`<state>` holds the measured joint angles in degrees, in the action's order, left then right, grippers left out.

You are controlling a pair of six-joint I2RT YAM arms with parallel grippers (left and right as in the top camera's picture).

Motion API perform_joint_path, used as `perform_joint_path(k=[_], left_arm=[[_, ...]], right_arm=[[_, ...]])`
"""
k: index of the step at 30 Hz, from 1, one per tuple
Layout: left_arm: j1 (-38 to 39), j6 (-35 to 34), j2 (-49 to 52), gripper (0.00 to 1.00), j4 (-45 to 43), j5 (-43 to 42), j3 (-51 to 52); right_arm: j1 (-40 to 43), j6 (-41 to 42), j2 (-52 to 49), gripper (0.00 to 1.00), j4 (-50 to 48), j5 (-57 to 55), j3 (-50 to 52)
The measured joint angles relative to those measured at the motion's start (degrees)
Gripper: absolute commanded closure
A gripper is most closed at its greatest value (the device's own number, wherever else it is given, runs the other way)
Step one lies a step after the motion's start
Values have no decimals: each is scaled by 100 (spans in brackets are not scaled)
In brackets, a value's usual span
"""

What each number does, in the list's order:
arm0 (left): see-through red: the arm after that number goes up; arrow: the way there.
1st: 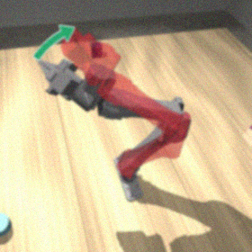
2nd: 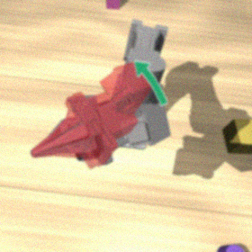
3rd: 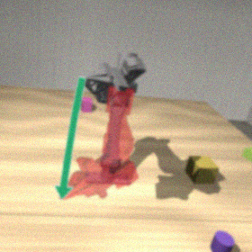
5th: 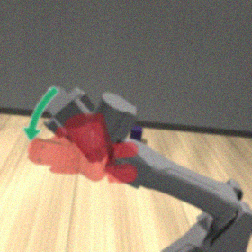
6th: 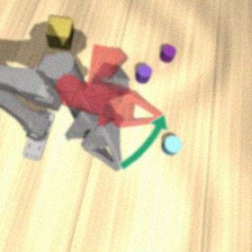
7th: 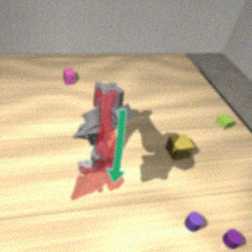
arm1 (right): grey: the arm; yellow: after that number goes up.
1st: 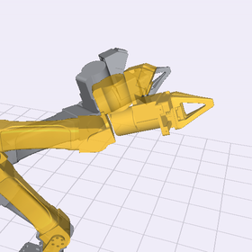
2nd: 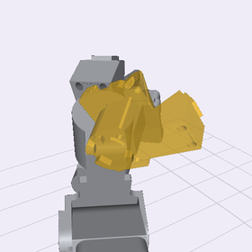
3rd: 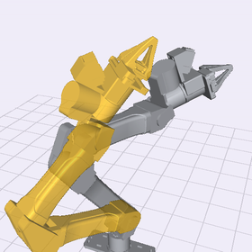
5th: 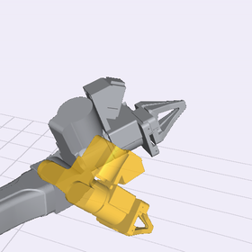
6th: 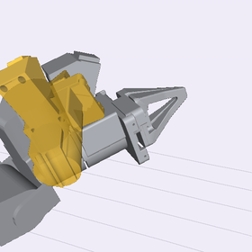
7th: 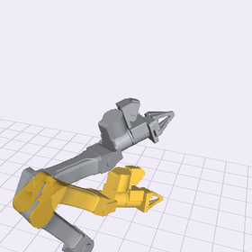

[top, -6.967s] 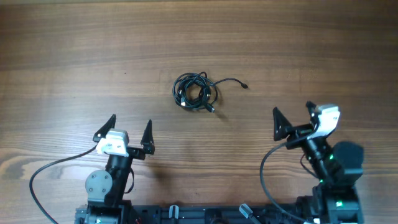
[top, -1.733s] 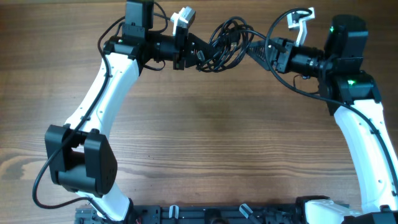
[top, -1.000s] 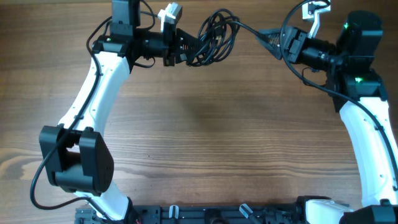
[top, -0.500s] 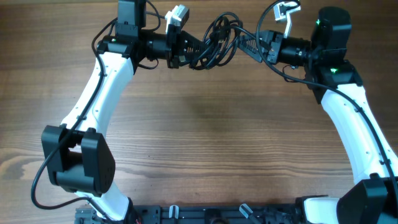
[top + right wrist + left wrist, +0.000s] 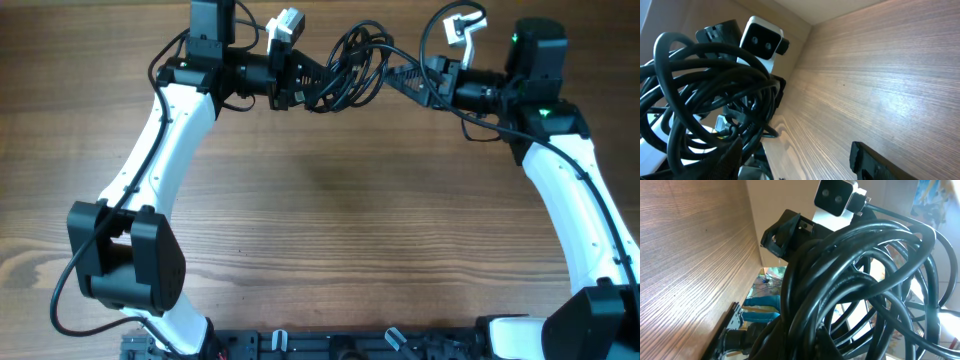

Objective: Untangle cables

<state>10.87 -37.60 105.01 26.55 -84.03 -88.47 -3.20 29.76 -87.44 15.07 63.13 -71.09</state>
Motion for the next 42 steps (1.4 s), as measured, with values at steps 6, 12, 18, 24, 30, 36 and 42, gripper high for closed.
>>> perform_joint_path(k=[6,12,18,24,30,36,42], left_arm=[[0,0,0,94,0,13,0],[0,0,0,94,20,15,0],[98,0,0,95,280,-9,0],[164,-2,0,95,291,13,0],[125,0,0,95,299,85,0],[0,192,0,94,308,247,0],[116,520,0,95,361,258,0]], right_arm=[[-2,-116,0,28,-402,664,0],[-13,-85,0,29,-531,717,0],[-494,262,-61,36,-1329,52,0],[-719,459,-125,66,-1425,-459,0],[-201,492,-125,81,-1086,-608,0],[369,378,-129,91,-1178,-691,0],[564,317,-129,60,-1534,-490,0]])
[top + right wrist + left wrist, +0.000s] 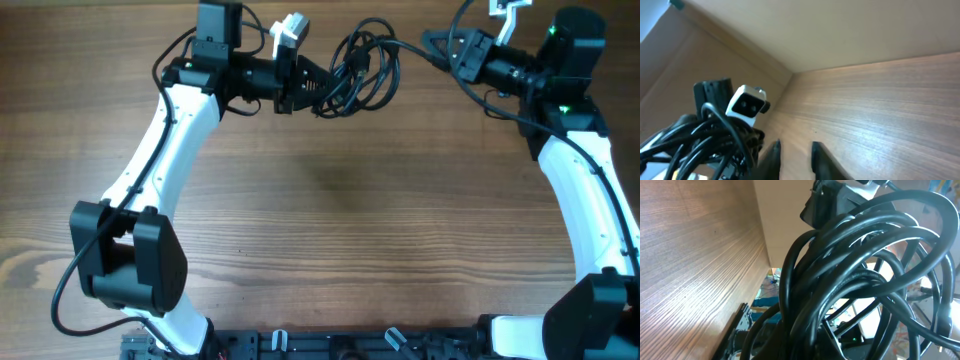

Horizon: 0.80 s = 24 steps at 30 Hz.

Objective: Untangle cables

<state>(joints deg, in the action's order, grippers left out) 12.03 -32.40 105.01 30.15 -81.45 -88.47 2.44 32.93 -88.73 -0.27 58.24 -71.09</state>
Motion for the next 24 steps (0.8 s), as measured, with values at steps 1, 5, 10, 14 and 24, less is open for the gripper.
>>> perform_joint_path(k=[1,5,10,14,24], left_arm=[[11,22,0,95,48,-2,0],[9,-55,0,95,68,0,0],[9,-111,0,95,70,-2,0],[9,-114,0,95,70,2,0],[9,-133,0,96,79,179,0]], right_arm=[[-31,-20,0,59,13,127,0],[-345,-216,-7,59,396,361,0],[-769,-332,-72,65,557,328,0],[-1036,-372,-223,82,579,-55,0],[-610,-201,-295,95,393,-1071,-2]])
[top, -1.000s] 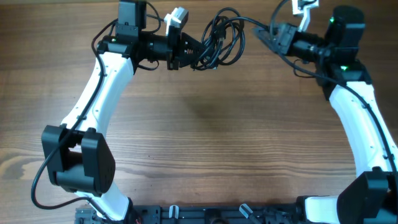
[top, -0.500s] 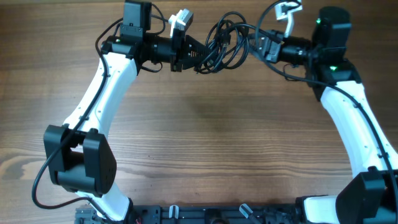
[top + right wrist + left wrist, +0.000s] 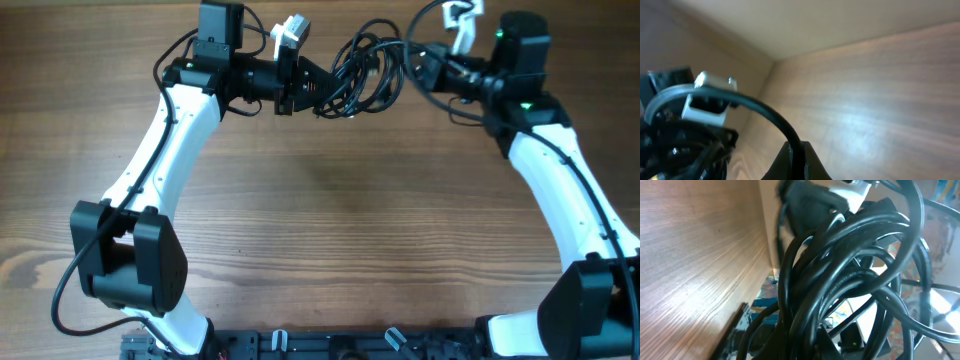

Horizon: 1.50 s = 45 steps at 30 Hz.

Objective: Untangle cables

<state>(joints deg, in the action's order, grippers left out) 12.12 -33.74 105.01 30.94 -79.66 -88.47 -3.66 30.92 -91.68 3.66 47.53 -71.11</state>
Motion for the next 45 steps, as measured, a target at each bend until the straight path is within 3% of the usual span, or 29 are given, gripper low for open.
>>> perform_joint_path(k=[7,11,14,20,25,29,35,41,45], left_arm=[[83,516,0,96,387,424,-4],[212,1222,0,96,1325,1078,-50],[334,1523,-2,96,2225,2142,-94],[455,1808,-9,96,2551,2863,-129],[455,1766,-9,96,2358,3300,-116],[455,1233,-9,96,2328,4009,-105],[455,-83,-7,96,2264,5003,-92],[455,-476,-7,96,2319,5445,-87],[490,-551,-7,66,2474,5705,-87]], right_arm=[[610,686,0,95,-1038,852,-267],[614,1340,-7,95,-1878,1488,-330],[643,1751,-17,95,-2356,1832,-330],[861,2175,-37,95,-2387,2205,-330],[518,2280,-37,95,-2223,2326,-330],[190,2299,-37,95,-1491,2448,-374],[160,1440,-37,95,1045,1840,-452],[160,450,-37,95,1764,697,-452],[155,90,-37,96,1998,284,-452]])
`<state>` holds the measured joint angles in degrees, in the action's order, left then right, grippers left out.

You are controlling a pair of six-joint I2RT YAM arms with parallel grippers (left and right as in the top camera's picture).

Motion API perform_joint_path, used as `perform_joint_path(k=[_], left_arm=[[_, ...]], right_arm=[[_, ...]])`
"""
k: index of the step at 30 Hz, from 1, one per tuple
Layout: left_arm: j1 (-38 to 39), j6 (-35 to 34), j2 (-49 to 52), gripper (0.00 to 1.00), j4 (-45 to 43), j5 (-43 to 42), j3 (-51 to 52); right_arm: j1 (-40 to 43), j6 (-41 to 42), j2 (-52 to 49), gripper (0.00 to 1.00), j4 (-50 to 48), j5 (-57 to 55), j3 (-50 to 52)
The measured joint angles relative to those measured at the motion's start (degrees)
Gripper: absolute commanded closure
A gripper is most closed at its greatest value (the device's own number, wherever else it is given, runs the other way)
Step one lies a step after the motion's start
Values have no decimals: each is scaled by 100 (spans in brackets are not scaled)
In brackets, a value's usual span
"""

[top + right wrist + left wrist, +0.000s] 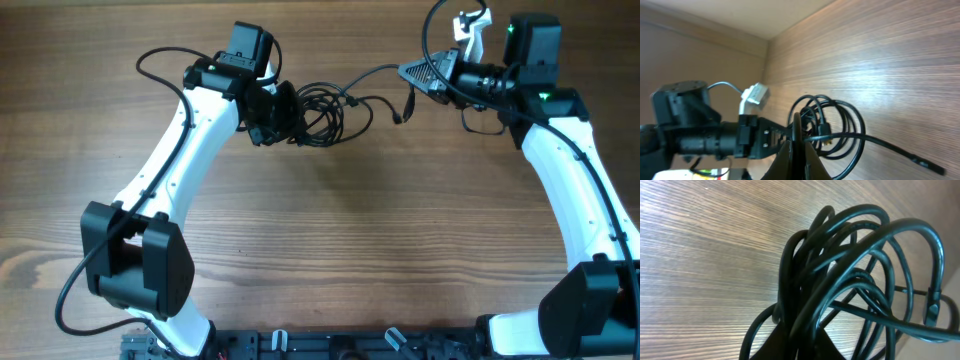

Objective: Untangle cables

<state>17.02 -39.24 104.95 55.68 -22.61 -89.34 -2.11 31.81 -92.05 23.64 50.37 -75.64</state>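
Observation:
A tangled bundle of black cables (318, 108) lies at the back of the wooden table (330, 230), and fills the left wrist view as looping strands (850, 265). My left gripper (272, 116) is shut on the bundle's left side, its fingertips (790, 347) pinching several strands. My right gripper (408, 72) is off to the right of the bundle and is shut on one strand (372, 72) that runs back to it. That strand (796, 127) stands between the closed jaws of the right gripper (797, 150). A plug end (404, 113) hangs loose.
The table's back edge and a wall (730, 15) are close behind the cables. The left arm (170, 170) and right arm (575, 190) reach along the two sides. A black rail (330, 345) runs along the table's front edge.
My left gripper has turned and brought the bundle lower and further left. My right gripper, still shut on its strand, now sits further right, with the strand drawn out of the bundle.
At first both grippers were at the raised bundle, the right one open. Then the right gripper stood away to the right, nearly closed. Then it was shut on one strand beside the bundle. Now that strand stretches out between the two grippers.

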Motion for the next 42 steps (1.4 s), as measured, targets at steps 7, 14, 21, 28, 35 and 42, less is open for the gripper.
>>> perform_joint_path(k=[7,14,21,28,35,42], left_arm=[[188,-20,0,29,400,551,2],[330,411,0,28,555,876,2],[328,501,0,42,581,1128,138],[319,-13,0,60,-385,1209,925],[319,-291,0,63,-1478,1110,1515],[319,-313,20,61,-2498,1152,1834]], right_arm=[[2,-310,0,96,625,-450,0],[0,-459,0,95,1045,-852,0],[0,-525,0,24,1220,-1690,0],[0,-560,0,19,1340,-2087,0],[0,-557,0,18,1384,-2194,0],[0,-560,0,17,1388,-2297,0]])
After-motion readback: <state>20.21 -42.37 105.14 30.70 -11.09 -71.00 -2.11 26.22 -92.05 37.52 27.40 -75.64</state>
